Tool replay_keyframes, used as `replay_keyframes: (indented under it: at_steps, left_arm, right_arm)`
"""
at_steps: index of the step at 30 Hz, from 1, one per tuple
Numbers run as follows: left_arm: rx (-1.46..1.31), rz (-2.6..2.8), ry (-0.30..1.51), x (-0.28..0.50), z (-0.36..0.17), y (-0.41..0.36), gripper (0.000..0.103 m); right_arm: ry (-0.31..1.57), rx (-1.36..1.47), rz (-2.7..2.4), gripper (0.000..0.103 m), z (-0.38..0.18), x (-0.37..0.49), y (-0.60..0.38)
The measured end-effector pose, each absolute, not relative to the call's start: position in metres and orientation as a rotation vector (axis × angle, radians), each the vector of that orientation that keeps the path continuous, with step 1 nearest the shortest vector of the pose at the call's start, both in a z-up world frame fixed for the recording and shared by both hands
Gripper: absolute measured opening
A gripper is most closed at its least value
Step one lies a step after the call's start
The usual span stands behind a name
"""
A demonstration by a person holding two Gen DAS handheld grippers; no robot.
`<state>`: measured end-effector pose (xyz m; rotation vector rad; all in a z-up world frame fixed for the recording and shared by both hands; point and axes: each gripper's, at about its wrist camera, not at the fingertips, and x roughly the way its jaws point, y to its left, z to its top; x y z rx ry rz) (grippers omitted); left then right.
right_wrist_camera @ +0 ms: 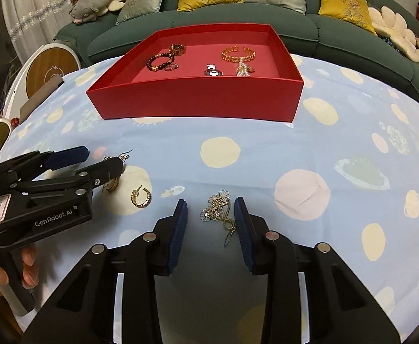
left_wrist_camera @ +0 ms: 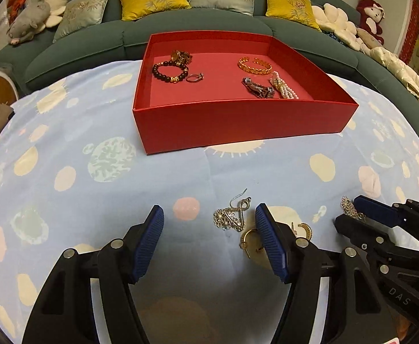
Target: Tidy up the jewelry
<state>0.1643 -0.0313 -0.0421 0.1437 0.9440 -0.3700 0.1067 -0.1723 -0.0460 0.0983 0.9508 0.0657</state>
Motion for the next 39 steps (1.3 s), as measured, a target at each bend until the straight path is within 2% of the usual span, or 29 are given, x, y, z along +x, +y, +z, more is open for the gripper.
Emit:
replay_keyframes:
  at_steps: [2,5,6,7,14,30,39]
  left_arm:
    - [0.175,-0.364,0.92,0.162,-0.042,-0.033,0.055]
    - [0.181,-0.377,0.902,0.163,-0.041,-0.033,0.028]
    - [0.179,-0.387,0.903,0.163,-0.04,-0.033,0.014]
    - [0.179,-0.395,0.905,0.163,-0.04,-0.034,0.011]
    - [0.148,-0.431,0.898,0.16,-0.025,-0.036,0.011]
    - [-0.084,-0.471,0.653,0.19,0.11,-0.015,0.011]
    - [-0.007,-0.42,0.7,0.245,0.112,-0.023,0.011]
  right_arm:
    - [0.948,0.064,0.06,0.028,-0.046,0.104,-0.17]
    - [0.949,0.077,0.065,0.013,-0.045,0.101,-0.174]
    - [0.952,0.085,0.068,0.011,-0.045,0.102,-0.174]
    - [0.954,0.09,0.072,0.01,-0.045,0.102,-0.175]
    - [0.93,0.118,0.093,0.006,-0.032,0.098,-0.177]
    - [0.652,0.188,0.123,0.006,0.081,0.117,-0.191]
    - [0.594,0.19,0.132,0.006,0.108,0.172,-0.195]
